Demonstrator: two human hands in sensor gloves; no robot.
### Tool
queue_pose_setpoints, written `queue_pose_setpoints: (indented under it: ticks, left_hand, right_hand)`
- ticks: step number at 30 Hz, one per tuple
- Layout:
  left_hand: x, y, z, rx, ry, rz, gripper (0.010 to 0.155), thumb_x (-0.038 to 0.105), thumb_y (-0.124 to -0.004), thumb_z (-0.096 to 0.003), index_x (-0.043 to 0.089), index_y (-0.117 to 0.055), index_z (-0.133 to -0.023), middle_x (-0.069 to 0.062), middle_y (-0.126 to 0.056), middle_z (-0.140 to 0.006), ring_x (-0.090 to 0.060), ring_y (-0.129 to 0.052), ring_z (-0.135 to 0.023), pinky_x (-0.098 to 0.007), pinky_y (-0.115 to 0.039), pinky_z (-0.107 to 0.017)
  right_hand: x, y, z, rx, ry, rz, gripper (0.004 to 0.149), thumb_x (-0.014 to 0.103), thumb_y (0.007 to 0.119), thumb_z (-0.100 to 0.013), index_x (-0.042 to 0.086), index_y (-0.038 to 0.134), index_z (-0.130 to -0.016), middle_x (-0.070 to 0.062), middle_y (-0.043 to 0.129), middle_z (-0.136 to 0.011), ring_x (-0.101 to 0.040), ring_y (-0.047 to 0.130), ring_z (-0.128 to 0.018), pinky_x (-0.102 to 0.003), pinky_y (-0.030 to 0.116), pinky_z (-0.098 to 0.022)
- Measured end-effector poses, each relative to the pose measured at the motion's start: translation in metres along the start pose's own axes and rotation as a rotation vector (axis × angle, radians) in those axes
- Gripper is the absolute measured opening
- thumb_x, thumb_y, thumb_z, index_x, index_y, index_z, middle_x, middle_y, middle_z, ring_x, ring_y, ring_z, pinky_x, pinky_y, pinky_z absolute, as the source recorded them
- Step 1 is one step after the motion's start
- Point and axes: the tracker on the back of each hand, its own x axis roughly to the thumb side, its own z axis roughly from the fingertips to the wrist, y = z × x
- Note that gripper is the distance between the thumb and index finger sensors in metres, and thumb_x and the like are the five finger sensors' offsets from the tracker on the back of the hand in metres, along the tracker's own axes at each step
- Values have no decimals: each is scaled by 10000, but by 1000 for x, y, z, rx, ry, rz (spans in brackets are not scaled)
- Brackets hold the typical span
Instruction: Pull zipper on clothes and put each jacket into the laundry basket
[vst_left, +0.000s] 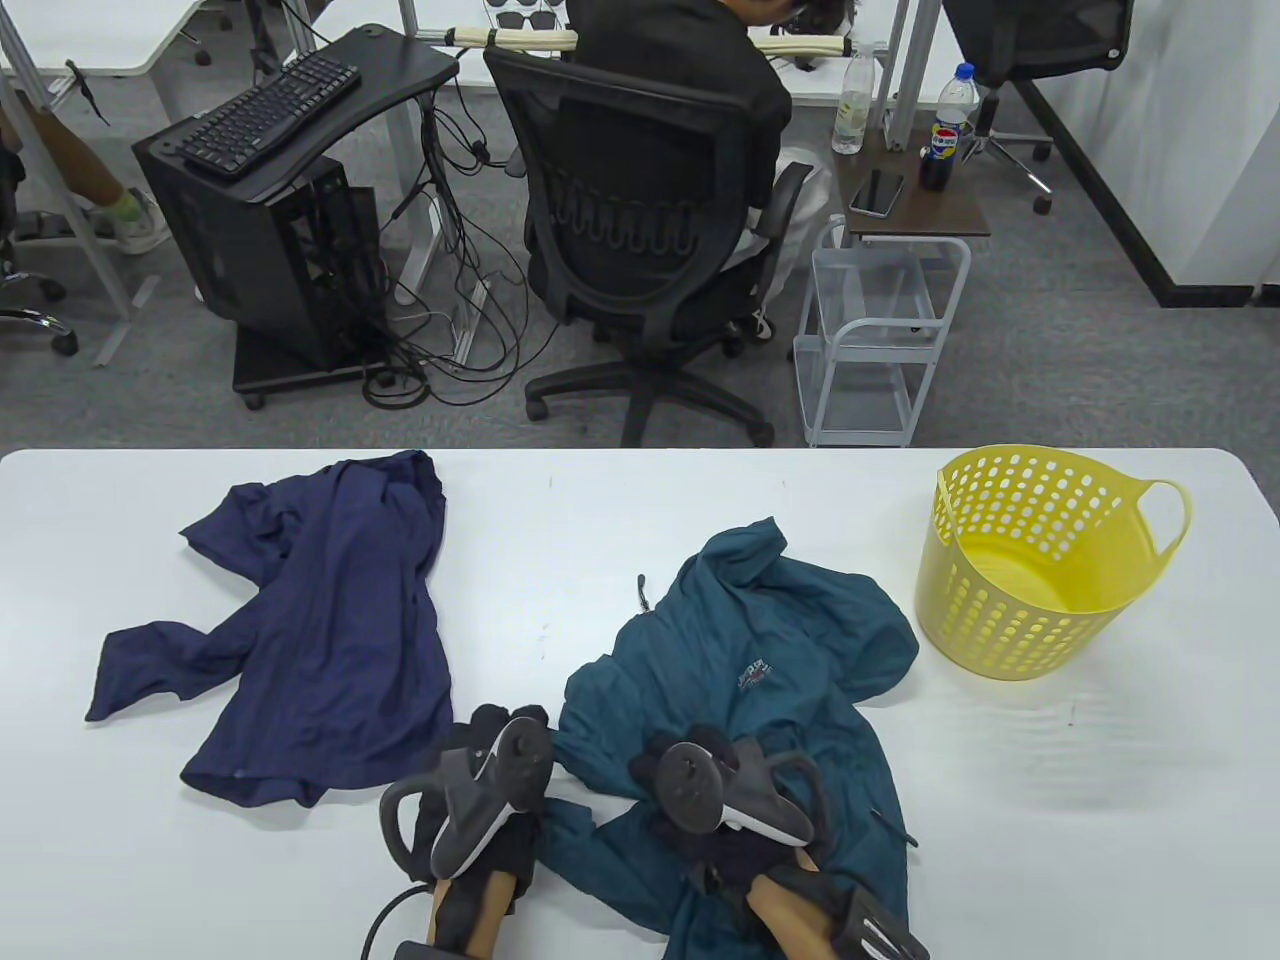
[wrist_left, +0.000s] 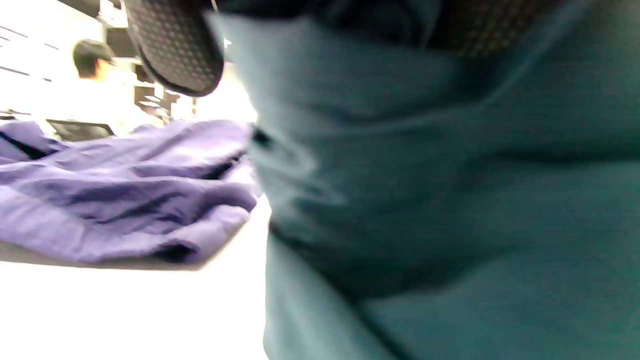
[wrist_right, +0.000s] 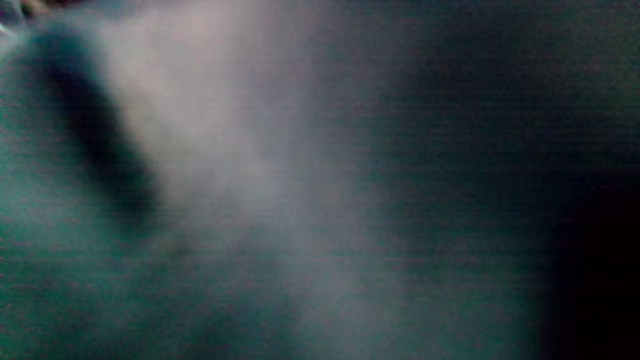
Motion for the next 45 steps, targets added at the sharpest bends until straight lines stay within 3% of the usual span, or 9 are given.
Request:
queue_pose_setpoints:
  ticks: [10,13,16,18,23,26,31,40,45]
  left_hand:
    - [-15,-4,-6,-45,64,-10,429,386,-783,-402,416,-827,-828,135,-961,-841,-165,-1056,-654,-494,-826,-548]
    - [-23,-7,-8,-139,48,382,446,314,-683,-428,409,-775,-854,89,-860,-908,-229,-1068,-723,-493,-887,-546]
    - [-28,-17,-9,-288,90,958,450,256,-680,-434,392,-801,-845,20,-868,-855,-108,-1132,-418,-430,-966,-423]
    - [-27,-20,-10,-381,41,1075,462,260,-674,-439,400,-784,-866,6,-875,-820,-25,-1035,-184,-366,-978,-298]
    - [-20,-14,-8,-402,-181,621,524,420,-705,-431,335,-694,-948,1,-917,-724,-30,-924,-43,-349,-934,-126]
    - [-14,-5,1,-376,-268,260,809,658,-833,-256,322,-660,-971,41,-907,-733,-14,-915,-78,-344,-931,-154]
    - [-1,10,20,-214,-276,-343,823,588,-918,-223,355,-654,-967,107,-891,-741,21,-910,-125,-328,-928,-205]
    - [-41,48,12,64,68,-531,497,387,-863,-363,445,-803,-853,148,-893,-833,-24,-944,-390,-432,-858,-449]
    - [-93,74,5,45,230,-458,460,404,-864,-367,443,-846,-825,148,-937,-841,-141,-996,-617,-512,-798,-541]
  right_hand:
    - [-21,3,-5,27,166,-27,557,492,792,-499,409,669,-1035,123,669,-1158,-303,644,-1052,-605,541,-717]
    - [-24,4,-3,24,180,-18,551,501,781,-502,401,677,-1033,114,653,-1164,-309,634,-1054,-611,536,-717]
    - [-28,4,-3,32,186,-34,559,511,778,-500,398,673,-1037,115,644,-1168,-309,625,-1058,-610,532,-719]
    - [-32,3,-3,37,191,-52,558,515,777,-499,400,673,-1035,119,644,-1168,-306,623,-1059,-608,531,-720]
    - [-44,3,-3,39,236,-69,562,520,775,-499,391,676,-1037,118,628,-1172,-304,605,-1064,-612,517,-723]
    - [-50,4,-2,48,256,-82,584,541,763,-497,402,640,-1051,124,584,-1186,-298,572,-1075,-612,496,-731]
    - [-50,5,-2,63,266,-87,579,552,752,-501,424,624,-1051,153,570,-1185,-280,551,-1083,-604,486,-738]
    - [-54,6,-2,74,278,-91,581,565,735,-502,449,599,-1055,158,533,-1196,-267,528,-1092,-603,478,-742]
    - [-57,5,-2,83,280,-123,588,568,737,-502,454,587,-1059,161,535,-1194,-256,520,-1092,-597,473,-745]
